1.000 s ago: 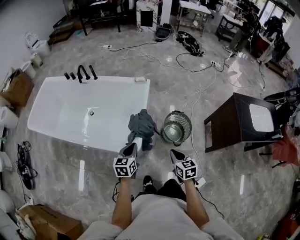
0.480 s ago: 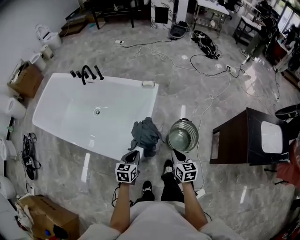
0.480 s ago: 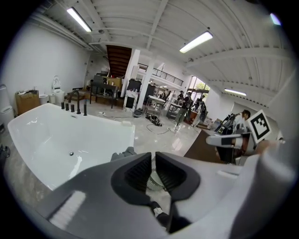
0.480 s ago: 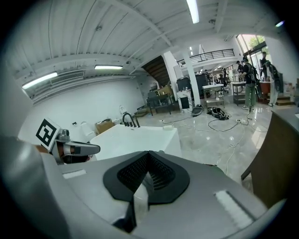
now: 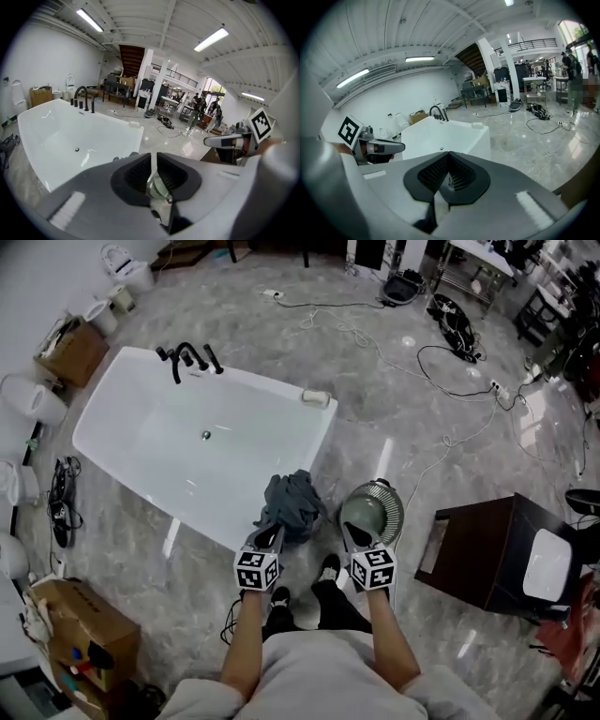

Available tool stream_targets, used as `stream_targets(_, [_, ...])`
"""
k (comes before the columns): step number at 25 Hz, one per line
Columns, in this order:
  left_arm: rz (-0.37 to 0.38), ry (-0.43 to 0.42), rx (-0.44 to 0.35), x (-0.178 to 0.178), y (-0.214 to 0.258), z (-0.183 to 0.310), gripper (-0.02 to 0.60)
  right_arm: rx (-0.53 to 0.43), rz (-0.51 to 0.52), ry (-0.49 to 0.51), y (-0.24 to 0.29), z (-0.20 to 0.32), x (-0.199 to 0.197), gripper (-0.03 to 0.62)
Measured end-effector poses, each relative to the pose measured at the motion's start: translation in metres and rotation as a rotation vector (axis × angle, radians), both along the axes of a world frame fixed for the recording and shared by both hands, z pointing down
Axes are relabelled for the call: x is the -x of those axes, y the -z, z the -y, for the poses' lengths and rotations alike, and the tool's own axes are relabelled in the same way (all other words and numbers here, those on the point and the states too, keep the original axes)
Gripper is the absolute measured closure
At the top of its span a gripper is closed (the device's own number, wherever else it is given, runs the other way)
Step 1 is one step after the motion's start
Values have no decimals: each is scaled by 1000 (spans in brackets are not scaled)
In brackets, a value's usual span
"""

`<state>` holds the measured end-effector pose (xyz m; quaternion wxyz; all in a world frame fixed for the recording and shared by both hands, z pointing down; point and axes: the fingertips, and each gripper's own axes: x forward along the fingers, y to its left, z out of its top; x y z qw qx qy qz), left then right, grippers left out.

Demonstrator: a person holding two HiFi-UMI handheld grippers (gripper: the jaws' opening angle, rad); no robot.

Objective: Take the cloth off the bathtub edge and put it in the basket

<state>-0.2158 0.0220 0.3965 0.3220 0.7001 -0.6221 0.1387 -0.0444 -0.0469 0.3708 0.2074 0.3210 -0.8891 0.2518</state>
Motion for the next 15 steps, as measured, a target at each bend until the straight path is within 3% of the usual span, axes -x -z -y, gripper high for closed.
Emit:
stream_targets(4, [-13, 106, 45, 8, -20, -19, 485, 95, 55, 152, -26, -4, 31, 591])
stream_targets(9, [-11, 175, 72, 31, -68, -29, 485, 127, 78, 284, -75, -1, 70, 588])
stream_targets(15, [-26, 146, 49, 41, -114, -28, 464, 145, 78, 316, -138, 4, 96, 545])
